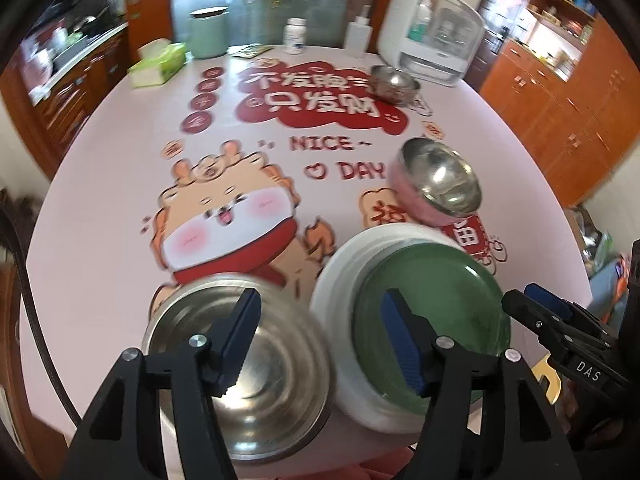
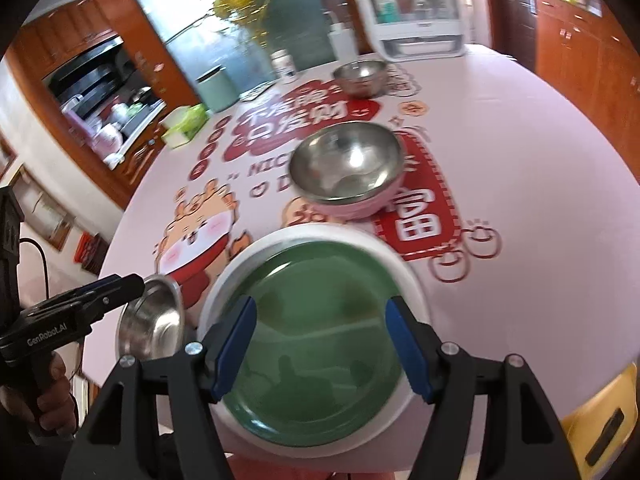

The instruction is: Organize plates and bowls

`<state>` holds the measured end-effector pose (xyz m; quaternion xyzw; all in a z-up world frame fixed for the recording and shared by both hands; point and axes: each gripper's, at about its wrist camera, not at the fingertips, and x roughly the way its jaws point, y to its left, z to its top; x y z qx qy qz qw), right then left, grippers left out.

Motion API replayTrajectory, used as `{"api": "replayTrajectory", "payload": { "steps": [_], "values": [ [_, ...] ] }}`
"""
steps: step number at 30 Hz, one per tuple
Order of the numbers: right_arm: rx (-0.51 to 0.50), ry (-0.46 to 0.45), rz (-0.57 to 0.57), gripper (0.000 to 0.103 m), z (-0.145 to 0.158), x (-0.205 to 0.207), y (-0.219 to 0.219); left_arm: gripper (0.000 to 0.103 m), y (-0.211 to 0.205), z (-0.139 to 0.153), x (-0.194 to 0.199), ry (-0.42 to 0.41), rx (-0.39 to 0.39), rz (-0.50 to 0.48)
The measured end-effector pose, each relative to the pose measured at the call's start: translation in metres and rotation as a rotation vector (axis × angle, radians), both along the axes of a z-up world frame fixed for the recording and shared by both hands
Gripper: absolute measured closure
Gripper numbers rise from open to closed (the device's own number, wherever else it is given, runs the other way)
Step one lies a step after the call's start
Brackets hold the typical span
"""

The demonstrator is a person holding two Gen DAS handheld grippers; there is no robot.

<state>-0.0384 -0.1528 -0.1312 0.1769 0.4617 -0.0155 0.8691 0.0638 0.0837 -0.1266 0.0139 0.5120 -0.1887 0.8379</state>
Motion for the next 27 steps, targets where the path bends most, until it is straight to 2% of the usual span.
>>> {"api": "replayTrajectory", "payload": {
  "steps": [9,13,20,27],
  "values": [
    [0.028,-0.005,-0.198,0.036,0.001,0.002,-0.024,0.041,-0.039,0.001,0.029,0.016,0.015,-0.165],
    [0.04,-0.003,-0.258,0.036,-0.003,-0.002,-0.027,0.041,-0.05,-0.003,0.04,0.025,0.034,-0.186],
    [0.076,0.014,-0.223,0.036,-0.012,0.005,-0.04,0.041,-0.074,-0.009,0.047,0.05,0.062,-0.185],
    [0.088,0.021,-0.125,0.036,-0.011,0.026,-0.066,0.041,-0.099,-0.009,0.054,0.057,0.081,-0.094]
  ]
}}
